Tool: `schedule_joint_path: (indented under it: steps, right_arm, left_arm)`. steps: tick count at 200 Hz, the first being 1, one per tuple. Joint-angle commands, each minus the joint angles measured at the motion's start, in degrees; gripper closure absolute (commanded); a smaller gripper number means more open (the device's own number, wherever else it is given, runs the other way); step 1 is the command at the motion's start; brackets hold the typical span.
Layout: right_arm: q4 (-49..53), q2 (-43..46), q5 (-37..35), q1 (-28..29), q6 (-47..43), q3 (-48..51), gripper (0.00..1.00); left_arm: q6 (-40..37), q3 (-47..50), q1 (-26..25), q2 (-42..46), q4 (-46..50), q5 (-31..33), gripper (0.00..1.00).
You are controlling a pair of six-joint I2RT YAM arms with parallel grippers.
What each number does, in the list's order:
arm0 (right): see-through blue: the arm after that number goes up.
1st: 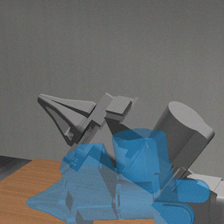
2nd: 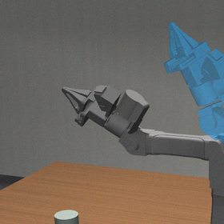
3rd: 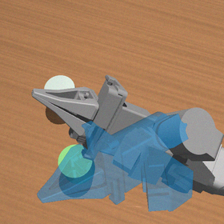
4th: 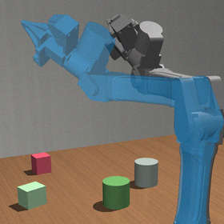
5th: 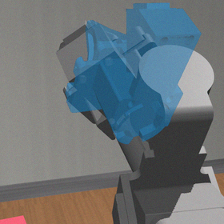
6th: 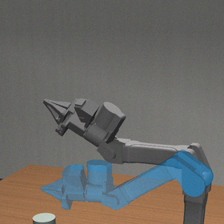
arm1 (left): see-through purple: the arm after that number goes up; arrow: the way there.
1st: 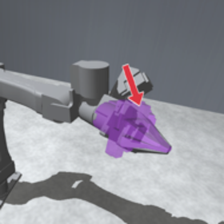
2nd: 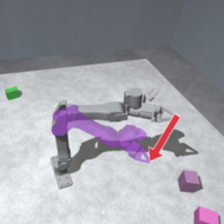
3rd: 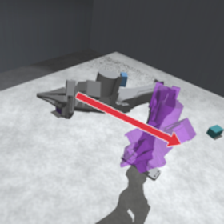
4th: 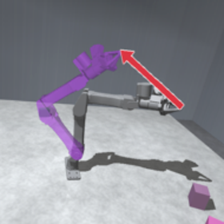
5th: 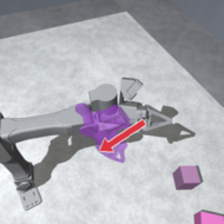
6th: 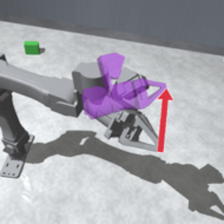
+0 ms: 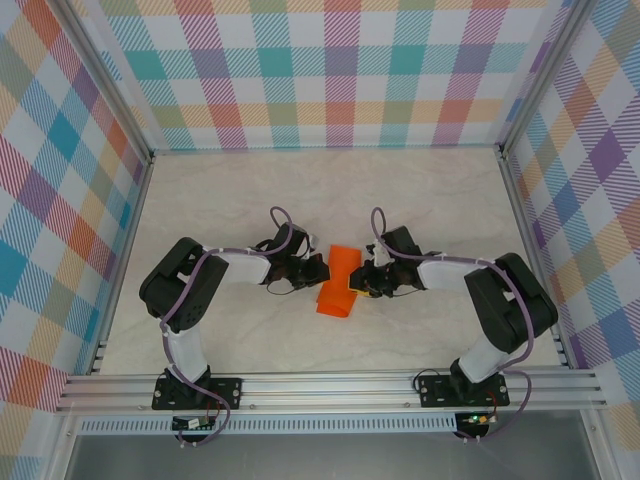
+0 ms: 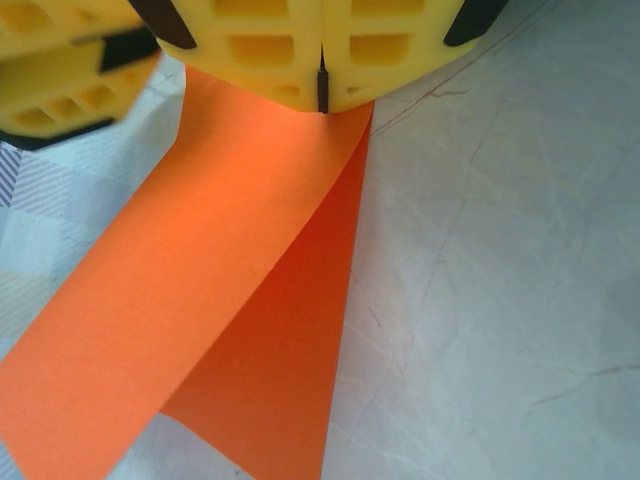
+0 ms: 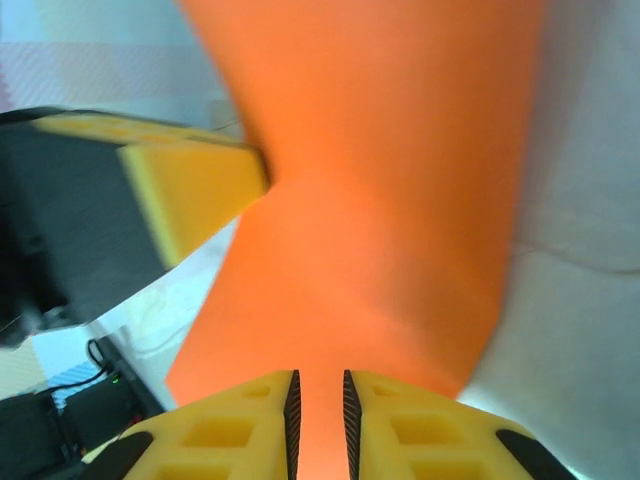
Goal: Fold a paper plane with a square sheet of paper (pick it up from the middle)
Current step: Fold the square sheet of paper in half at the center of the table.
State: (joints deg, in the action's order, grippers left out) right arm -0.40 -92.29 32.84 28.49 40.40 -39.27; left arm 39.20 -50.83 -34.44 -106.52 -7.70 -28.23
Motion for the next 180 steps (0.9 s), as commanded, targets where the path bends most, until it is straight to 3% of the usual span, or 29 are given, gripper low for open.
schedule_joint_path:
  steps: [1, 56, 122, 180]
  right_arm:
    - [-5.9, 0.0, 4.6, 0.7, 1.8, 2.1, 0.80]
    - [-4.9, -6.6, 1.5, 1.4, 1.8, 3.6, 0.80]
    - [3.0, 1.8, -0.2, 3.9, 0.7, 0.6, 0.77]
    - [1.7, -2.7, -3.1, 7.3, 2.0, 1.1, 0.78]
  left_arm:
    - [-1.1, 1.3, -1.0, -4.4, 5.3, 5.4, 1.00]
    - [-1.0, 1.9, -1.0, -4.4, 5.2, 5.5, 1.00]
    - [-1.0, 2.2, -1.0, -4.4, 5.1, 5.7, 1.00]
    - [-0.8, 2.2, -1.0, -4.3, 4.7, 5.6, 1.00]
